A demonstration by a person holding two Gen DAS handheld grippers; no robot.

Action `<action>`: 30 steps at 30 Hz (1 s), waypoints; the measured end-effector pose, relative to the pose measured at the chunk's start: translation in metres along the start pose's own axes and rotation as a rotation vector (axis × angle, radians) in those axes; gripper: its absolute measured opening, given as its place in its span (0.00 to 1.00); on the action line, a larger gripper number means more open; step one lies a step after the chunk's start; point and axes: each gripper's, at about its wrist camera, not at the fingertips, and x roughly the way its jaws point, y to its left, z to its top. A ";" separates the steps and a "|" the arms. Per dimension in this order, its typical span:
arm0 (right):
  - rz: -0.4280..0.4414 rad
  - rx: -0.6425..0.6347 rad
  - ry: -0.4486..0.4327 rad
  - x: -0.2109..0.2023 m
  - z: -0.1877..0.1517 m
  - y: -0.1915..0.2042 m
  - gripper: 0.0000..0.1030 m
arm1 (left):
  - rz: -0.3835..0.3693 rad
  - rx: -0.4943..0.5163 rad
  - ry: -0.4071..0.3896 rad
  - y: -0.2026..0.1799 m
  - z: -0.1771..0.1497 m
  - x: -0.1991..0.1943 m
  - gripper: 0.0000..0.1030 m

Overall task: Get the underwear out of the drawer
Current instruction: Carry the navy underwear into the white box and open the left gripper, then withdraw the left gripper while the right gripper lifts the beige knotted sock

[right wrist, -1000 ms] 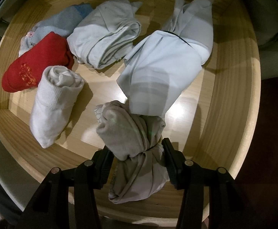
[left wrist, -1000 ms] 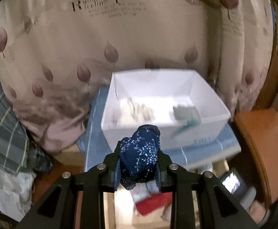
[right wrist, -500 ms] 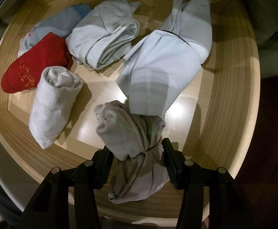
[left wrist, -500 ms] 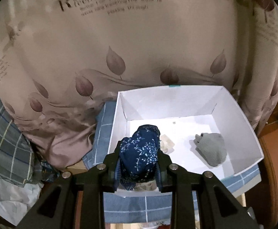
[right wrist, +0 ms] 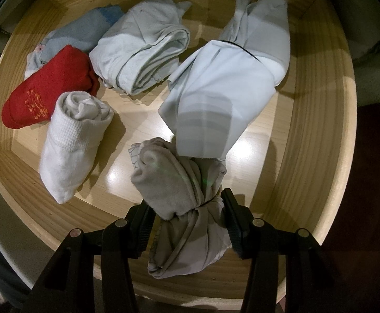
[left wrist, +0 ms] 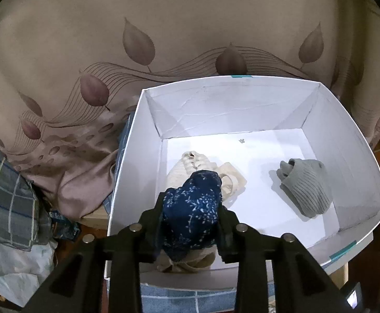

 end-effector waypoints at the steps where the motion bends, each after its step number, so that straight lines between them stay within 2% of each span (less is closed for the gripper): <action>1: -0.001 0.000 0.000 0.000 0.000 0.000 0.45 | 0.005 -0.006 0.002 0.001 0.000 0.000 0.39; 4: 0.000 0.001 0.000 0.000 0.000 -0.001 0.45 | -0.024 -0.030 0.015 0.005 0.002 -0.003 0.44; 8: -0.002 -0.001 0.000 0.000 0.000 -0.001 0.45 | -0.066 -0.057 0.018 0.010 0.003 -0.011 0.45; 21: -0.038 -0.006 0.006 0.002 0.000 0.001 0.45 | -0.099 0.004 -0.027 0.016 -0.011 -0.061 0.46; 26: -0.062 -0.010 0.009 0.004 0.000 0.005 0.45 | -0.106 0.027 -0.036 0.025 -0.026 -0.085 0.46; 30: -0.069 -0.010 0.008 0.005 0.001 0.010 0.45 | -0.101 0.035 -0.028 0.034 -0.053 -0.098 0.47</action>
